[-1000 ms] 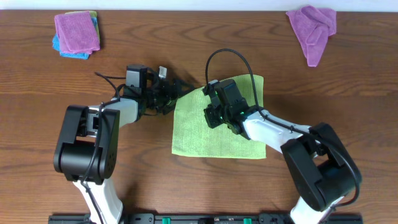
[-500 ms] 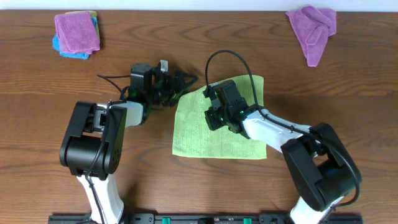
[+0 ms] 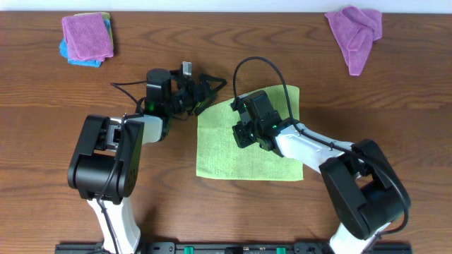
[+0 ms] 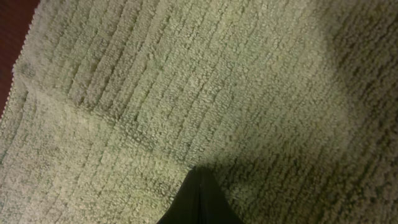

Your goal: Fold the cloth

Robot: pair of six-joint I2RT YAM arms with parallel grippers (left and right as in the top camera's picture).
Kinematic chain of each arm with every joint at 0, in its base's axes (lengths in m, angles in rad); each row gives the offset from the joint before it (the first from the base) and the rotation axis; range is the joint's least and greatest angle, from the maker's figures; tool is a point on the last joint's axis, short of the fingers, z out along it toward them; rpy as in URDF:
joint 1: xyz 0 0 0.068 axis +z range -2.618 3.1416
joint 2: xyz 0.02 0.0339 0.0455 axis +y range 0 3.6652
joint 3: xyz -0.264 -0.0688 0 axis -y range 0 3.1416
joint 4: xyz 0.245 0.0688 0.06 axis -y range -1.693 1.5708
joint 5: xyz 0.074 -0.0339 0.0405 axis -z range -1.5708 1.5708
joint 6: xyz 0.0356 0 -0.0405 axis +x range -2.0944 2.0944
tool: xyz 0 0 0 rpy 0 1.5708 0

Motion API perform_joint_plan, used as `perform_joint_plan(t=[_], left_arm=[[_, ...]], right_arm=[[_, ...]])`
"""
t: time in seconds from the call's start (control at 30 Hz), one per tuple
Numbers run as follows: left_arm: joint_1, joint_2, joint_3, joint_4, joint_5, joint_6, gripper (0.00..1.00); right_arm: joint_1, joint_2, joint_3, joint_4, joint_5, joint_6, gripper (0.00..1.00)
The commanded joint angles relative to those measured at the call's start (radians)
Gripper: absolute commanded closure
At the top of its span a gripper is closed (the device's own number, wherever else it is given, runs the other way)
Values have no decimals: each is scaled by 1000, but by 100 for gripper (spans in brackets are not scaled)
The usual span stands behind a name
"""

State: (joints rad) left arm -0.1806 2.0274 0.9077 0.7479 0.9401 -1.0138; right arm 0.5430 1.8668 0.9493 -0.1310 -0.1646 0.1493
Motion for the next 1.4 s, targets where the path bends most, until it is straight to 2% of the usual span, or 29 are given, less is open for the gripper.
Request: perform_joint_plan(t=[0.0,0.3,0.63,1.03,1.23,1.37], left_arm=[[26,13,22,-35,49,88,2],[43,13,22,-174,59,217,2],[43,13,22,-362,36,339,2],[28,13,21,-647,50,415,4],[35,13,10,-832,56,560,4],[51,13,10,-910,14,603,4]], right_arm=[[13,16,-20,-59,0,10,99],[11,16,-20,-283,90,-9,99],[6,-38,-20,-380,89,-9,99],[5,-45,-3,-382,90,-9,99],[5,-45,6,-376,90,-9,99],[5,-45,8,-374,89,-9,99]])
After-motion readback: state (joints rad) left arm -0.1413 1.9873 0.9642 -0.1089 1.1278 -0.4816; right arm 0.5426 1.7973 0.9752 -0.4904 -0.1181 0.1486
